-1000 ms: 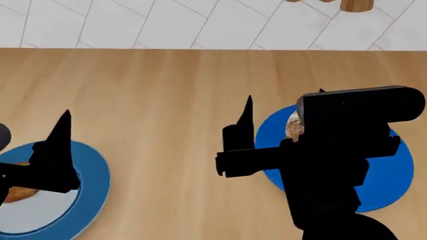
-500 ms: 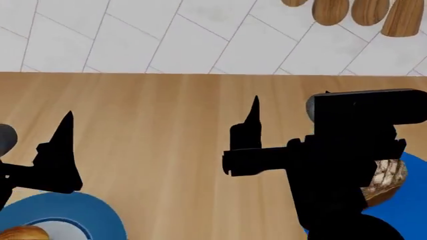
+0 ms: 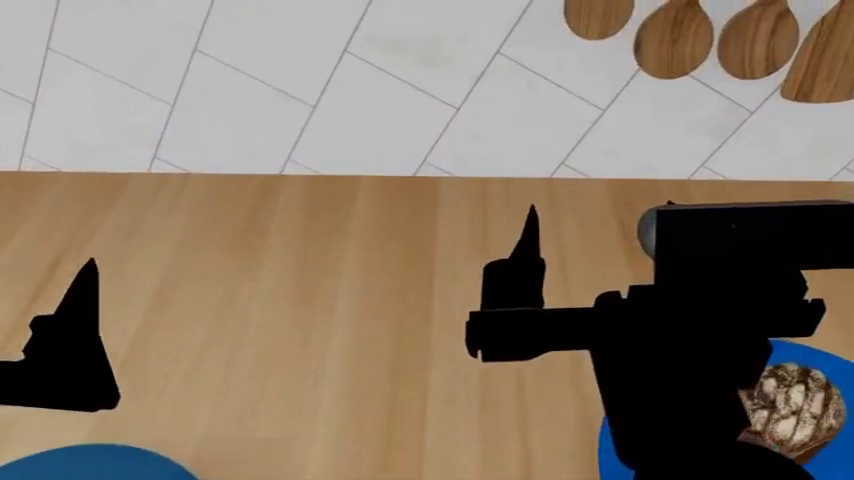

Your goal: Place all breads on the cutting board.

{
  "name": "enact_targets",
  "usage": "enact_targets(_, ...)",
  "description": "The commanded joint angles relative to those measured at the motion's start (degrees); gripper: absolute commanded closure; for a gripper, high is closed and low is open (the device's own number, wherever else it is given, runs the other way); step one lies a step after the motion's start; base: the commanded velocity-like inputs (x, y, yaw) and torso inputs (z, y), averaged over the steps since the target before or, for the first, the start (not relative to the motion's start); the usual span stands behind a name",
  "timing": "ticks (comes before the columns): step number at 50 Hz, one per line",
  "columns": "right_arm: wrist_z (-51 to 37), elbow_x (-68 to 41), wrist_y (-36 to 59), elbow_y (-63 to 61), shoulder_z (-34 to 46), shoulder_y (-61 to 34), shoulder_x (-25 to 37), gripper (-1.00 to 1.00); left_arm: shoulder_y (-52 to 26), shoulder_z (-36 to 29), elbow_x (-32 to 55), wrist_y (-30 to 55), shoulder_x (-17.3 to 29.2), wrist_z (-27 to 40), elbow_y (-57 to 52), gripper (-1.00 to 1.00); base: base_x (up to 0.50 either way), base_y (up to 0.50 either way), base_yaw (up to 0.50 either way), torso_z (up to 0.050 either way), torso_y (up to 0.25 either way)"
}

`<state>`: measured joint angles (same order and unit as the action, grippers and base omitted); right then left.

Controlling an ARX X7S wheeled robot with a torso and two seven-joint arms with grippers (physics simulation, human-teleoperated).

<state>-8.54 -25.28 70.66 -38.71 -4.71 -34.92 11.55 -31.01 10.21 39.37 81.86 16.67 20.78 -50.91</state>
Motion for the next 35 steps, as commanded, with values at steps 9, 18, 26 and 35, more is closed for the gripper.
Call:
enact_targets(9,1.16,1.37,-6.76,5.96,1.74,2.56,0.32,-1.0,5.87,-9.59,86.74,-8.77,31.01,62.26,8.77,-1.0,0.0,0.0,0.0,0.0,0.0)
enact_targets(18,0.75,1.2,-6.5,5.56,1.96,2.49,0.68,-1.0,12.17,-8.16,83.88,-5.56,29.72,56.85,11.09,-1.0,0.0,0.0,0.0,0.0,0.0)
enact_targets(26,0.8,1.04,-7.33,6.3,2.01,2.61,0.69,-1.0,12.57,-11.69,83.04,-4.39,30.59,57.23,11.41,-1.0,0.0,0.0,0.0,0.0,0.0)
enact_targets(35,0.63,0.81,-7.8,6.53,1.55,2.88,0.94,-1.0,9.91,-16.49,83.95,-5.14,31.73,58.96,11.77,-1.0,0.0,0.0,0.0,0.0,0.0)
